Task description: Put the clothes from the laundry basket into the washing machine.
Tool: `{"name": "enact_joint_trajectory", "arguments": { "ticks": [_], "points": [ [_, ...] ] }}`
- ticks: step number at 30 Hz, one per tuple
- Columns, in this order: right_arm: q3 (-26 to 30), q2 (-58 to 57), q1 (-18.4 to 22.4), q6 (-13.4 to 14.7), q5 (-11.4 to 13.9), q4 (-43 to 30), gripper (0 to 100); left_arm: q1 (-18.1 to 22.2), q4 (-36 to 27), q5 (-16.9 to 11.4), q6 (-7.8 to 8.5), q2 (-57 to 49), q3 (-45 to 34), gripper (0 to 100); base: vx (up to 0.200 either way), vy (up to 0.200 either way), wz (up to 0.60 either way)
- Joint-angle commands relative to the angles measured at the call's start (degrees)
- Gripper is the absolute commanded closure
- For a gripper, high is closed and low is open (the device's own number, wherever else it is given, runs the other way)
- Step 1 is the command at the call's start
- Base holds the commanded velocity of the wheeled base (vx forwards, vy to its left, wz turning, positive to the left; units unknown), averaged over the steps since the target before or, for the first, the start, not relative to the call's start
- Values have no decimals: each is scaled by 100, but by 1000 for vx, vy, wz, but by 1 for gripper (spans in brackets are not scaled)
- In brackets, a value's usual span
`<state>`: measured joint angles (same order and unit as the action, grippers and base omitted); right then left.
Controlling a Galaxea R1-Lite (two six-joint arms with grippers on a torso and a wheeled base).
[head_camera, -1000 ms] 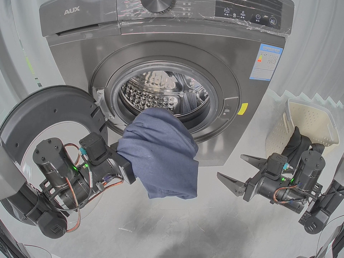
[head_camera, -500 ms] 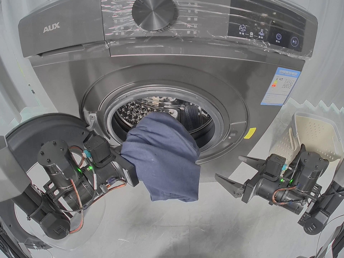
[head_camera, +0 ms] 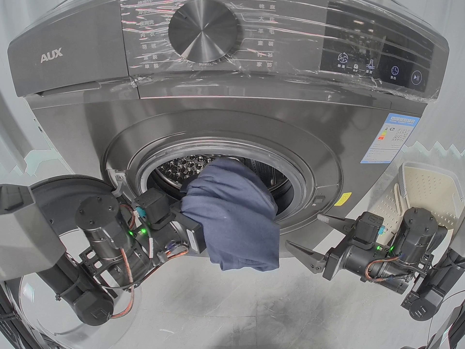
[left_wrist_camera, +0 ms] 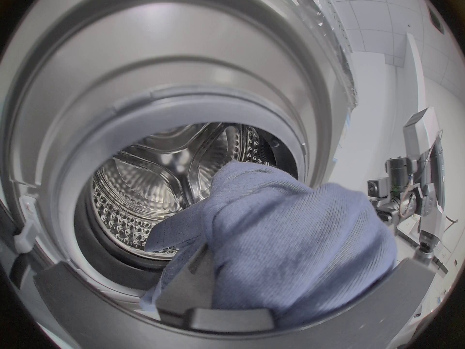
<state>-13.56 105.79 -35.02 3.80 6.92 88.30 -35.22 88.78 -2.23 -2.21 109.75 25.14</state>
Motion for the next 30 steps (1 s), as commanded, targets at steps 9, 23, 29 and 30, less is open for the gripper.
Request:
{"name": "enact_joint_trajectory", "arguments": {
  "ticks": [9,23,29,30],
  "points": [
    [55,3,-145,15,11,3,0,59,-19,47,-272,1743,1969,100,0,0,0],
    [248,29,-321,15,28,3,0,586,-625,109,-272,2885,4236,100,0,0,0],
    [248,73,-400,24,11,3,0,604,-1170,144,-280,3079,4957,100,0,0,0],
    [248,73,-400,24,11,3,0,613,-1267,179,-280,3114,5089,100,0,0,0]
  ]
}}
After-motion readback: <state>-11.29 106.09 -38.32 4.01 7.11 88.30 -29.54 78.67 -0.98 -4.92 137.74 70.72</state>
